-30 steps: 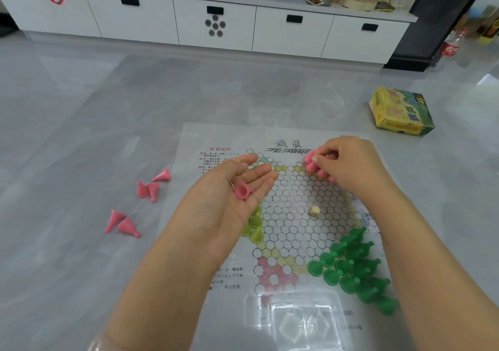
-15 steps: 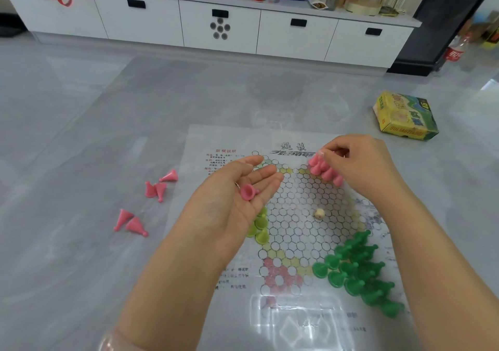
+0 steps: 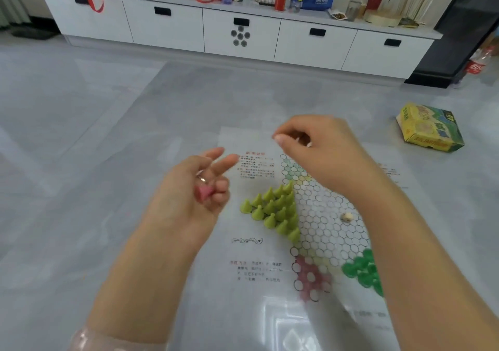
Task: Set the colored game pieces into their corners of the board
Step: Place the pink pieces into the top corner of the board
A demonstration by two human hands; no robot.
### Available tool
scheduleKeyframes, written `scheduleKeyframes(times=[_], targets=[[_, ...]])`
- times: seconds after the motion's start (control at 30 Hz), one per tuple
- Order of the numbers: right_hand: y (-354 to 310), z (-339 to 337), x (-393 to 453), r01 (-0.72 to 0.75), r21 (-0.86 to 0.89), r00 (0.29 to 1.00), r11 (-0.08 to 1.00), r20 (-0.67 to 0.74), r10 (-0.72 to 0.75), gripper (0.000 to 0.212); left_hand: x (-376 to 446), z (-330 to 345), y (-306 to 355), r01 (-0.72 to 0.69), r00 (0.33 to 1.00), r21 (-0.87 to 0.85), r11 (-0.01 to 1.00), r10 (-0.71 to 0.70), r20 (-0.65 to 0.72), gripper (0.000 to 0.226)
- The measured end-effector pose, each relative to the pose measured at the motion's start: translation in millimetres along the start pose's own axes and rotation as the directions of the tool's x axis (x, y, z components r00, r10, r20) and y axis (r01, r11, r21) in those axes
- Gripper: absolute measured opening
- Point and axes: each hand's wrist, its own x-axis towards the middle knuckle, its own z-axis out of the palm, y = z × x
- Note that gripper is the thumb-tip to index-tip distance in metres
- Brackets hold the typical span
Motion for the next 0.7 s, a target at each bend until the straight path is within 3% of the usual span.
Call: scheduleKeyframes(times=[0.17, 0.27, 0.53, 0.7], targets=[[-31.3, 57.3, 5.2, 0.146, -0.093, 0.969, 0.985, 0.216, -0.123, 0.034, 3.3, -44.6, 28.2, -0.118, 0.981, -0.166, 0.979, 0.089, -0.172, 0.025], [-37.8, 89.5, -1.7, 0.174, -0.203, 0.94, 0.964, 0.325, -0.102, 0.047, 7.0, -60.2, 34.9, -0.136, 0.966, -0.212, 0.968, 0.082, -0.246, 0.026], [-39.1, 126.5, -1.2, 0.337, -0.356, 0.924, 0.871, 0.301, -0.235, 0.048, 9.9, -65.1, 38.8, -0.116, 0.97, -0.231, 0.966, 0.06, -0.236, 0.022], [-33.7, 124.6, -2.3, 0.331, -0.331, 0.927, 0.884, 0.292, -0.238, 0.037, 8.8, -60.8, 37.8, -0.112, 0.971, -0.235, 0.965, 0.056, -0.232, 0.023]])
